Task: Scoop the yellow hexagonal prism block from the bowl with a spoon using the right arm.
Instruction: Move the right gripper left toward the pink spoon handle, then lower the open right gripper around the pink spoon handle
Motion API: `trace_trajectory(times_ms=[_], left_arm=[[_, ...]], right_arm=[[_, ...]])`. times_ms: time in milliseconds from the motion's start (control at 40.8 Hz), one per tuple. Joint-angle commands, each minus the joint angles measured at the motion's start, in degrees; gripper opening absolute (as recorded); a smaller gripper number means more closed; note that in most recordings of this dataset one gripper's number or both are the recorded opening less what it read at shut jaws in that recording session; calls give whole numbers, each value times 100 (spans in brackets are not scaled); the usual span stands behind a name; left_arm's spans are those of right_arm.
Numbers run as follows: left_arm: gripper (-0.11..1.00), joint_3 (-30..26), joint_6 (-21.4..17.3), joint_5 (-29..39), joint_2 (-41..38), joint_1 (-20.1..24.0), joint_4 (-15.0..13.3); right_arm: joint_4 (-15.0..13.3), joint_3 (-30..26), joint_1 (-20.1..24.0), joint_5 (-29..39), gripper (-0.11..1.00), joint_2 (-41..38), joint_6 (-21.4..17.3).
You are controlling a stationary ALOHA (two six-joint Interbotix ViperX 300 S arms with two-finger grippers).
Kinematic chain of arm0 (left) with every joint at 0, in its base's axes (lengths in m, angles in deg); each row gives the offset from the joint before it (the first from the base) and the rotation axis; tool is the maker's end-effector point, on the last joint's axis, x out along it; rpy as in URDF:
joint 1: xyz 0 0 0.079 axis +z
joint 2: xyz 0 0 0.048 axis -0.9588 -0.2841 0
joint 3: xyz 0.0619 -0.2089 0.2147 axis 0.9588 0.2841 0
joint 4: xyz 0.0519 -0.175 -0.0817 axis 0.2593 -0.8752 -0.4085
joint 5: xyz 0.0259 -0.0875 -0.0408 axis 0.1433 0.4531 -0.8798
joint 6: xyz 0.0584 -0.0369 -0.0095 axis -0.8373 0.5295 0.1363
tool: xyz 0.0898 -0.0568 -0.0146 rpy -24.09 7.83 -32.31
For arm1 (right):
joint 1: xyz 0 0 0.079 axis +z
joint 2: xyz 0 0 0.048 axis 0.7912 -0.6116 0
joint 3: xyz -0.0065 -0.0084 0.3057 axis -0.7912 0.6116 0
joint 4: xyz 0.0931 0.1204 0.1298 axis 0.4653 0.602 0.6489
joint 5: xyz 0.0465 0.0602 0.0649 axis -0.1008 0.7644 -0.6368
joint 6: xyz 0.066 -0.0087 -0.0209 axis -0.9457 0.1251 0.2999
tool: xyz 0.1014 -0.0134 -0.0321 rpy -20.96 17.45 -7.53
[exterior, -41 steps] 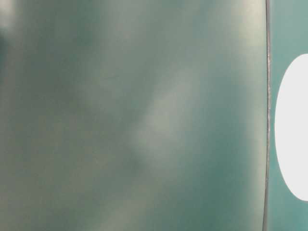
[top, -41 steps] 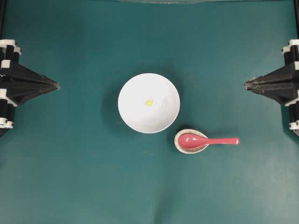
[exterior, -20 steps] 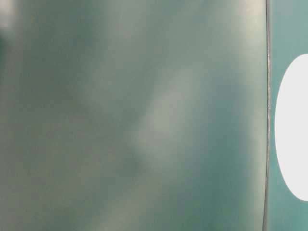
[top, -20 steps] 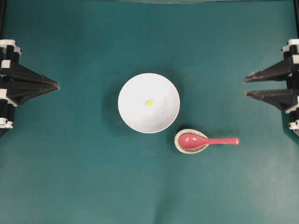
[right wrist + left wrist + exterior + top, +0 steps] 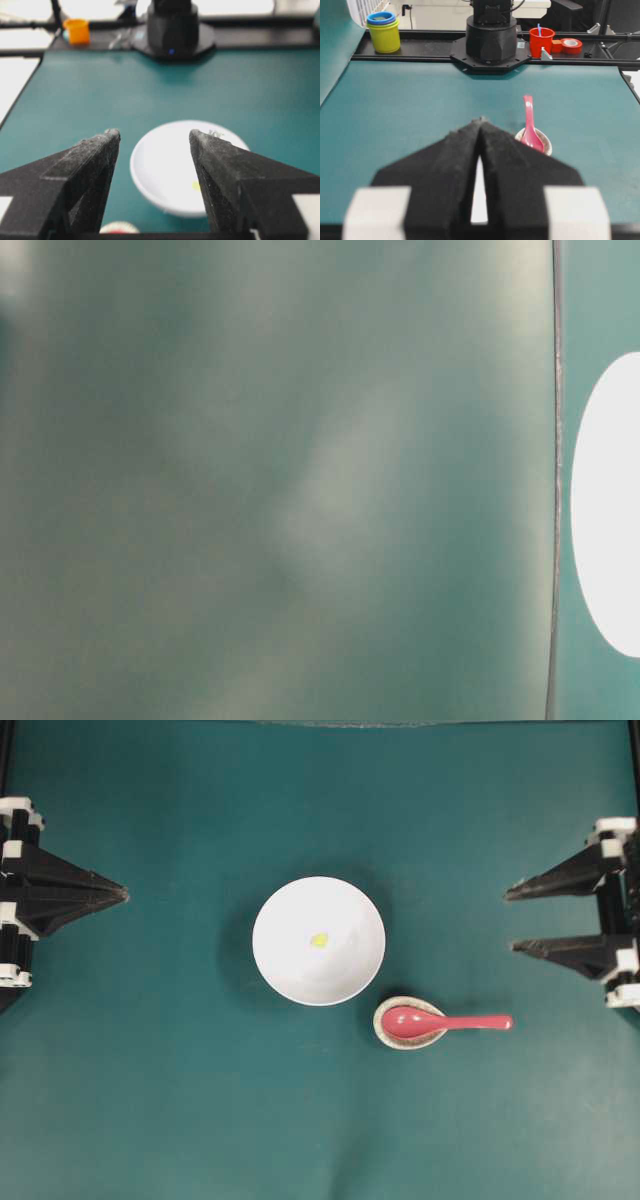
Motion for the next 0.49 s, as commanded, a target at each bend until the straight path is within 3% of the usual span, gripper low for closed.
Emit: trace_trajectory(times_ms=[0,466], left_arm=[[1,-158,-9,-26,-35,26,26],[1,-149,0,9,-35,26,26]], right_arm=[[114,-18,88,-114,61,-229,-9],[879,431,721,-1591,61,-1793,-9]])
